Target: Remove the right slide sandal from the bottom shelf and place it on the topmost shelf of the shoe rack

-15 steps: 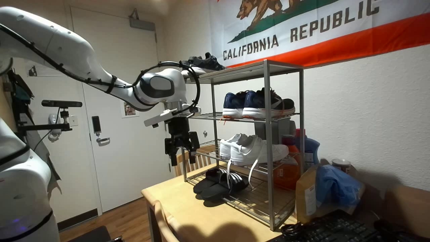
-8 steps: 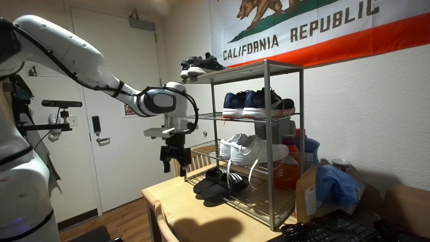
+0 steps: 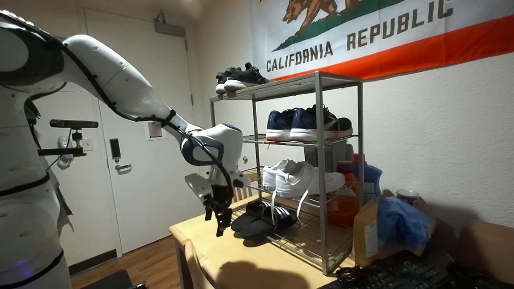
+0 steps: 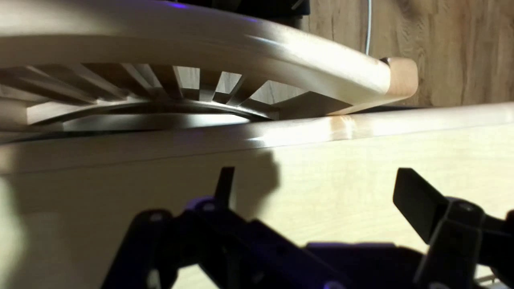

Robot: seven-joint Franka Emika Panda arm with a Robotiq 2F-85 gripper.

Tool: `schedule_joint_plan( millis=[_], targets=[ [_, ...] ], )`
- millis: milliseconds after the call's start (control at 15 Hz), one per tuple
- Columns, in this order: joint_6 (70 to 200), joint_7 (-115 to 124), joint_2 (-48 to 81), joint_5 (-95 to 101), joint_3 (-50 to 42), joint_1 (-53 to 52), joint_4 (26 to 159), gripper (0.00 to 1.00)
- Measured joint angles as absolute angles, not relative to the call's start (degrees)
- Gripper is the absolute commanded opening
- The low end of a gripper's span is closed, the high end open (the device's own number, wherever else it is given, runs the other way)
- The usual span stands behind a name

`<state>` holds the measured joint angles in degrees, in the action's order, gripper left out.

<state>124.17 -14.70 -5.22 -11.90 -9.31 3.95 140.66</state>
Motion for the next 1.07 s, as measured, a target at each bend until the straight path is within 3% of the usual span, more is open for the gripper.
schedule_joint_plan(
  millis=[733,1067],
  targets=[
    [126.7,-16.8,-0.9,-22.9,-11.1,6.9,140.5,1.0],
    [127.8,-18.6,0.8,-44.7,-9.0,6.5,139.3,1.0]
  ],
)
